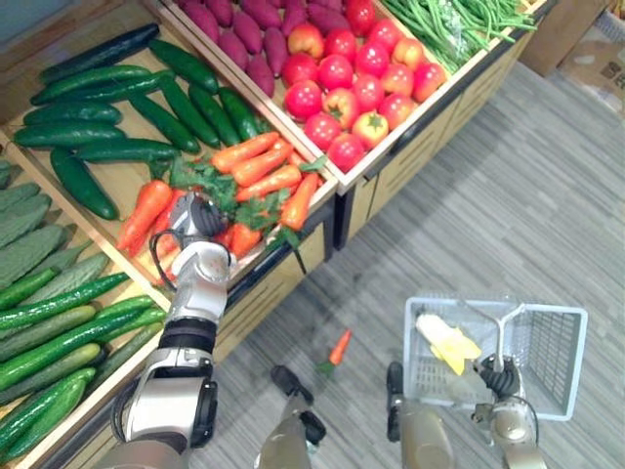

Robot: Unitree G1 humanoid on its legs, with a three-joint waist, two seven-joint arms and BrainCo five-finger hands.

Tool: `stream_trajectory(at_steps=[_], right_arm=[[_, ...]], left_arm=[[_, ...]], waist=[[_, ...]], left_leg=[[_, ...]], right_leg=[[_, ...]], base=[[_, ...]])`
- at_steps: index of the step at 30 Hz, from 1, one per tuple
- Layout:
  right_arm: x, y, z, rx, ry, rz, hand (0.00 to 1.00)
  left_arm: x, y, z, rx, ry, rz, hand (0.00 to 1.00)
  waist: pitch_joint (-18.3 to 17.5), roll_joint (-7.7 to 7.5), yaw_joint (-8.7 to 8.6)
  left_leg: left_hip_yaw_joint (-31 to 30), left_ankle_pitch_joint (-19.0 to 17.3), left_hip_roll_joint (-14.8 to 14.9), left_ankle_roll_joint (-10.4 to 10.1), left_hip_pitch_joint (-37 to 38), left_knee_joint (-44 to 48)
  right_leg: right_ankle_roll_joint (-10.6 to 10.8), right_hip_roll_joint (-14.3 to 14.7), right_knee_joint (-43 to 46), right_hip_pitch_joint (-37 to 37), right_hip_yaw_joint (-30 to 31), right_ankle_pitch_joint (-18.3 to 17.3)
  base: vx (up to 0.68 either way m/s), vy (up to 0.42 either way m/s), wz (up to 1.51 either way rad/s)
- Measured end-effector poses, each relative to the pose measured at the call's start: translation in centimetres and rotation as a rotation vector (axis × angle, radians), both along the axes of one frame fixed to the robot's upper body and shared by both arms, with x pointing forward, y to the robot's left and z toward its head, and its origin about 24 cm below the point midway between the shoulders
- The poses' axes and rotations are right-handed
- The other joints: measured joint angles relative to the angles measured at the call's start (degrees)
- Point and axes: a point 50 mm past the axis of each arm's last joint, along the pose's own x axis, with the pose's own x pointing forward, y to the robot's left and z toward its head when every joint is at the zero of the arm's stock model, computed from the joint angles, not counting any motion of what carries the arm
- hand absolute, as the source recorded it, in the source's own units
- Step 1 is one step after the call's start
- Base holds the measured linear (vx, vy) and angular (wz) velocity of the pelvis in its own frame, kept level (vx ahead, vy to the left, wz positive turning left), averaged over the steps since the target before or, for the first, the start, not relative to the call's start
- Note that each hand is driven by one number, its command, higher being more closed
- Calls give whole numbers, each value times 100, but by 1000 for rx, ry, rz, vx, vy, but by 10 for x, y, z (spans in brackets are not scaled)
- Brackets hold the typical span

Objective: Pick vegetable in the basket

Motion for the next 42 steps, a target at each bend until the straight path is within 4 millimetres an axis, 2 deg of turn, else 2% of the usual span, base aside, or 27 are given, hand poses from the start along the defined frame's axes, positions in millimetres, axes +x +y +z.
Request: stream_trajectory(at_steps=[6, 14, 20, 26, 29, 33, 42], right_arm=[[-1, 0, -1, 0, 7, -2, 100], [-4, -1, -2, -21, 18, 1, 100], [-7, -3, -3, -28, 21, -15, 100], [-14, -5, -6, -29, 36, -30, 100], [-15, -6, -6, -30, 40, -32, 100], [-16, -6, -7, -30, 42, -34, 100], [-20, -9, -8, -31, 50, -48, 100]], left_arm=[[-1, -3, -4, 11, 17, -19, 100], [-1, -17, 17, 45, -78, -85, 100], [-4, -12, 26, 75, -110, -84, 100], [-6, -18, 40, 135, -168, -116, 100], [-7, -18, 36, 189, -141, -119, 100], [-11, -17, 26, 279, -69, -135, 100], [-12, -16, 34, 389, -69, -157, 100]], waist=[[-1, 2, 0], [-4, 9, 17], [-16, 24, 66], [-50, 64, 96], [-76, 104, 162], [-110, 160, 166], [-148, 214, 174]], left_leg=[[-59, 4, -26, 5, 105, 32], [-235, -9, -94, -11, 252, 0], [-284, -41, -140, -50, 273, -1], [-389, -48, -210, -55, 274, -1], [-390, -50, -209, -57, 268, -1], [-389, -60, -211, -59, 267, -2], [-409, -37, -215, -29, 270, -1]], right_leg=[[0, -23, 4, 144, -56, -1], [9, -82, 24, 396, -235, -14], [14, -132, 91, 418, -266, -20], [17, -201, 64, 503, -336, -17], [16, -194, 14, 519, -338, -15], [17, -192, -13, 530, -341, -15], [54, -183, -90, 592, -383, 7]], base=[[27, -44, 5], [-7, -42, 10], [-27, -36, 6], [-12, -34, 10], [-9, -47, 0], [4, -55, 0], [11, -56, 1]])
